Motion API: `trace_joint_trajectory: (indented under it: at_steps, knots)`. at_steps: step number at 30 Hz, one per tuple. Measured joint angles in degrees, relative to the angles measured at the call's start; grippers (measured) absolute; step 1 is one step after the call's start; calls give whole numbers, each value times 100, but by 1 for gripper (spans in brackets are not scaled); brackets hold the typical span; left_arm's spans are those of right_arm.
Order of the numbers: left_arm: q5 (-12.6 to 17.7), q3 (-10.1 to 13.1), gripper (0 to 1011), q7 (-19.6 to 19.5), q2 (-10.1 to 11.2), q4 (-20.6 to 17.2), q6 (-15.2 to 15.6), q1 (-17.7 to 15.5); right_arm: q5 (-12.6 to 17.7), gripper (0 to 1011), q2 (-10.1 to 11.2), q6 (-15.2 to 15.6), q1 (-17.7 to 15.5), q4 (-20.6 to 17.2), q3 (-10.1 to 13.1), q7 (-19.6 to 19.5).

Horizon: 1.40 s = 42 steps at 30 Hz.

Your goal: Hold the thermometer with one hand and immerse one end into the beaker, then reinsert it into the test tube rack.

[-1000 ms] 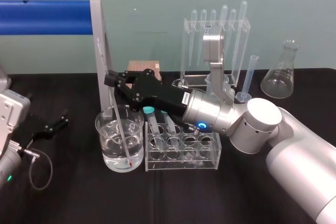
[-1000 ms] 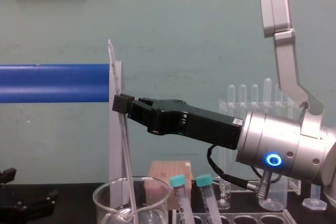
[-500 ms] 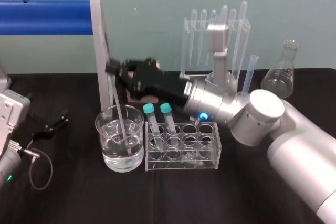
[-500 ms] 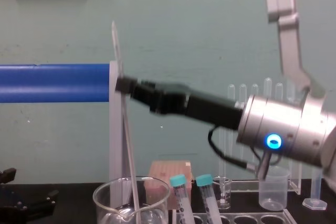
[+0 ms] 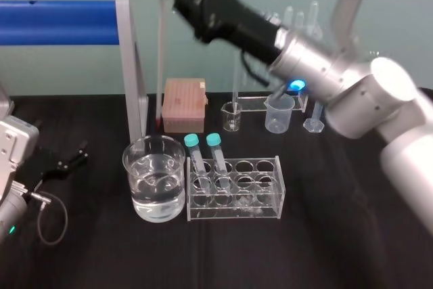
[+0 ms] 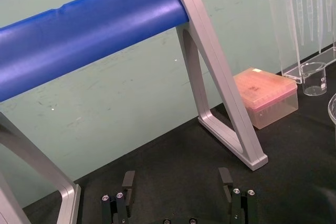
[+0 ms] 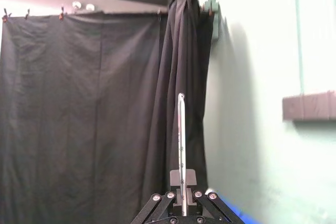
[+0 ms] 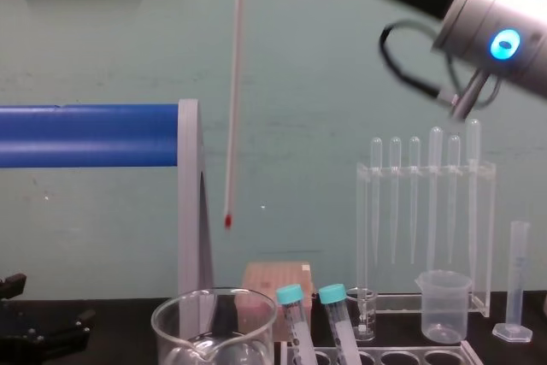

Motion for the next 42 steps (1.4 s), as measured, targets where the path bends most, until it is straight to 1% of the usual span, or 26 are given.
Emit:
trace_joint_trajectory:
  at_steps: [2,3,4,5,9,10,11,12,15,16,18,21,22,24,27,30,35,42]
  knots:
    - [0,0,1008,0,0,0,0,0,28,52,79,-1,-12,-149,66,-82]
    - [0,0,1008,0,0,0,0,0,44,52,186,-2,-49,-311,137,-188]
    - [0,0,1008,0,0,0,0,0,46,52,250,-1,-75,-391,171,-244]
    - [0,0,1008,0,0,0,0,0,47,52,380,8,-141,-547,232,-344]
    - [0,0,1008,0,0,0,0,0,29,52,664,70,-333,-843,344,-583]
    - [0,0,1008,0,0,0,0,0,18,52,791,116,-442,-976,386,-681]
    - [0,0,1008,0,0,0,-1,0,16,52,867,140,-510,-1053,414,-736]
    - [0,0,1008,0,0,0,0,0,12,52,1017,193,-660,-1212,472,-842]
    - [0,0,1008,0,0,0,-1,0,19,52,1218,276,-901,-1424,560,-993]
    - [0,0,1008,0,0,0,-1,0,32,52,1323,320,-1042,-1536,610,-1073]
    - [0,0,1008,0,0,0,-1,0,56,52,1449,356,-1248,-1661,676,-1167]
    - [0,0,1008,0,0,0,-1,0,69,52,1526,363,-1416,-1717,719,-1234]
    - [0,0,1008,0,0,0,-1,0,73,52,1566,364,-1531,-1745,746,-1276]
    - [0,0,1008,0,0,0,0,0,73,52,1593,358,-1639,-1755,765,-1304]
    - [0,0,1008,0,0,0,0,0,48,52,1611,265,-1803,-1728,782,-1310]
    - [0,0,1008,0,0,0,0,0,-22,52,1593,196,-1843,-1668,773,-1292]
    - [0,0,1008,0,0,0,0,0,-246,52,1521,41,-1846,-1500,704,-1210]
    - [0,0,1008,0,0,0,-1,0,-425,52,1412,16,-1781,-1318,637,-1162]
